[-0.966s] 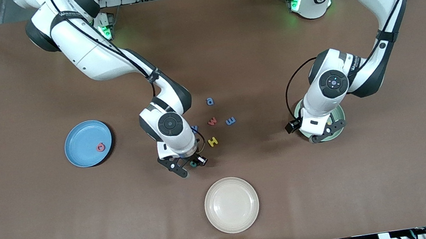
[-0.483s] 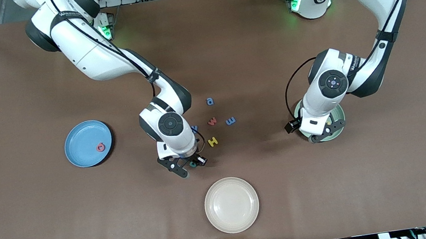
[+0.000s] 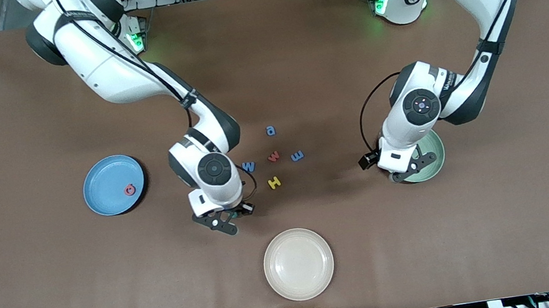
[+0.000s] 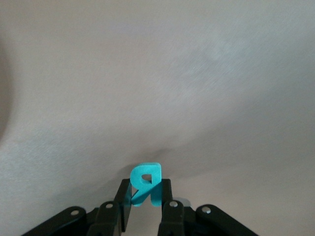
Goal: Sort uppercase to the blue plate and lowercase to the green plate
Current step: 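Drop R on the blue plate while the left gripper lowers to pink m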
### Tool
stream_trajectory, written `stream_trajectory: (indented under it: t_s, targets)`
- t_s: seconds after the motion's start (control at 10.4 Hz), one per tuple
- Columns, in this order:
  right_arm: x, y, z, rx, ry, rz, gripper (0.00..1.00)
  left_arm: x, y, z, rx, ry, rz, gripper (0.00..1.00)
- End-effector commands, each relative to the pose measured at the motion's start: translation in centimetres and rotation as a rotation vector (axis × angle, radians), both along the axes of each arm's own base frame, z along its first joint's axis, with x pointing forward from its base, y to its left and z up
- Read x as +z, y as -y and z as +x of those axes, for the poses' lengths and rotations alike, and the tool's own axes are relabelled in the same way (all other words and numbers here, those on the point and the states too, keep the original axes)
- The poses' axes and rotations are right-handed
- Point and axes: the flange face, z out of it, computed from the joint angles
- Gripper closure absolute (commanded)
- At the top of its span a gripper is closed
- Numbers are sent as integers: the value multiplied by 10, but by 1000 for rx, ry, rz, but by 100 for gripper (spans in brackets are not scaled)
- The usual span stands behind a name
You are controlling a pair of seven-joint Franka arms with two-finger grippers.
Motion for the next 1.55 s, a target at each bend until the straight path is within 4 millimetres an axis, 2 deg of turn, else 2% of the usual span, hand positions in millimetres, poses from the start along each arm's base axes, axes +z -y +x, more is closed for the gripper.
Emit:
stream_trajectory:
  t_s: [0.0,0.29,0.39,0.48,0.58,0.68,0.77,0.87,1.16,1.45]
  targets:
    - [23,31,3,104,-53,-84,85,-6,41,-11,76,-31,-16,0]
    - [49,77,7,274,-154,-164,86,-20,109,-25,262,-61,-34,0]
    - [58,103,4,343,-197,-177,86,-22,133,-27,343,-85,-47,0]
    - [66,133,-4,391,-233,-184,92,-22,150,-28,401,-104,-65,0]
    - [78,161,-12,428,-258,-185,94,-22,164,-33,453,-124,-80,0]
    - [82,185,-23,455,-279,-183,94,-23,181,-36,487,-132,-90,0]
    - [81,202,-41,477,-271,-181,94,-31,202,-40,515,-140,-97,0]
    - [75,215,-59,504,-251,-171,94,-42,213,-37,556,-138,-92,0]
    - [33,261,-100,541,-179,-122,94,-64,252,-47,605,-67,-47,0]
    - [18,320,-114,605,-156,-119,94,-53,269,-42,601,-53,-88,0]
